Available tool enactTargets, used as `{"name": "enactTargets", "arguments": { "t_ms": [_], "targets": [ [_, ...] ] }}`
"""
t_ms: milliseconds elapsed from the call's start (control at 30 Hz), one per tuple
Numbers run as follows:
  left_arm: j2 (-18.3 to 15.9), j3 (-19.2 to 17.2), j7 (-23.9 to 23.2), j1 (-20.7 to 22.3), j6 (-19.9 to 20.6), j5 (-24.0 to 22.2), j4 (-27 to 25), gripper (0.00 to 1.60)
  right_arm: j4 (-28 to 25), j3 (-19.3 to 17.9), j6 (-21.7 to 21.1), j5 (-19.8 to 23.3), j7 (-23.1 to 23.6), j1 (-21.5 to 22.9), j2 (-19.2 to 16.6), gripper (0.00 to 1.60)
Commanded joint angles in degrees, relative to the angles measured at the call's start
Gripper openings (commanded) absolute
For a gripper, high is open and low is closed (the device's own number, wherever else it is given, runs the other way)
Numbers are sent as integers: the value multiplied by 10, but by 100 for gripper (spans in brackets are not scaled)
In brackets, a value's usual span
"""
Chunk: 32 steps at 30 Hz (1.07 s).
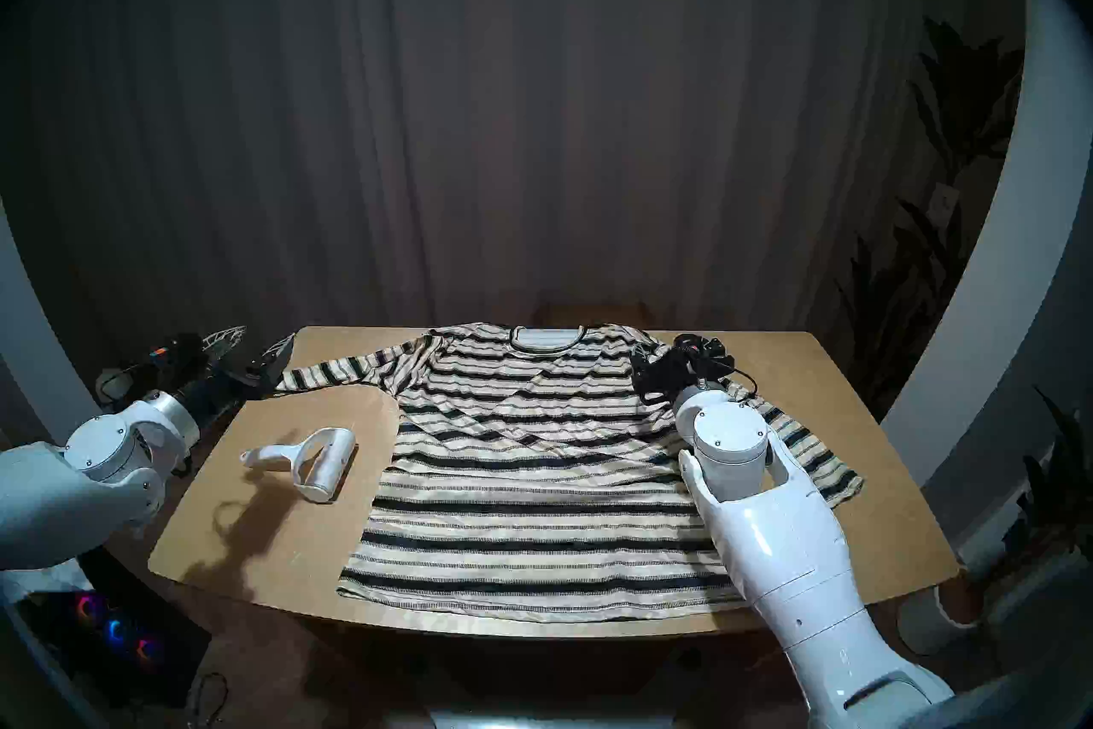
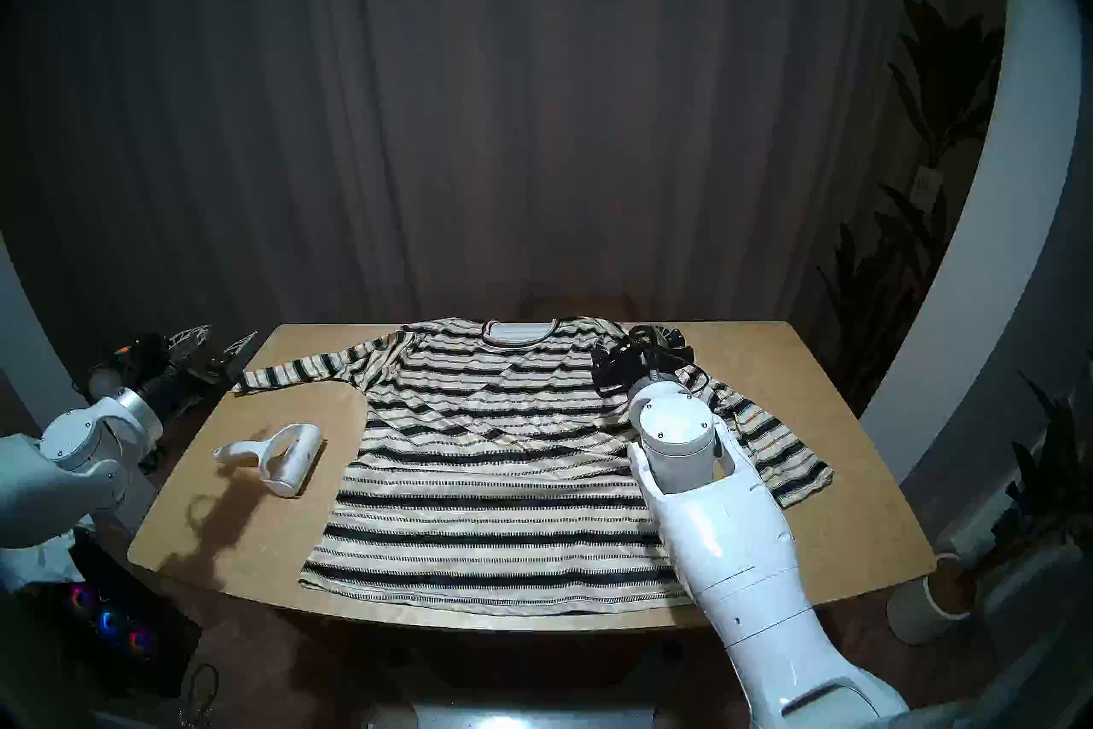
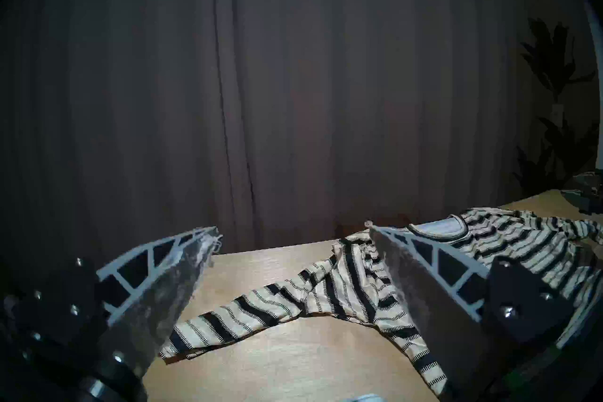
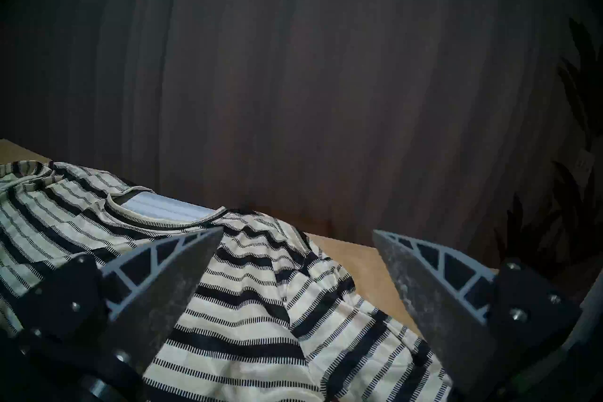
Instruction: Use the fur roller to clean a top
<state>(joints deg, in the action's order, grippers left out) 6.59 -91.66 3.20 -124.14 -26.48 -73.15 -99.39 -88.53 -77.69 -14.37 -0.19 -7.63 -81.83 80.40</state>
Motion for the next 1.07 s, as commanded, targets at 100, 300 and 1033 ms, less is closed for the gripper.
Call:
{"name": "enactTargets", "arguments": {
  "t_ms": [100,300,1033],
  "targets": [
    [-4,4,31,25,13,26,-12,160,14,2,19,3,-3,32,14,160],
    [-4,11,48,33,27,36,-18,160,27,5,25,6,-6,40,21,160],
    [1,37,102,65,69,79,-33,160,65,6,50,30,-17,64,31,160]
  ]
}}
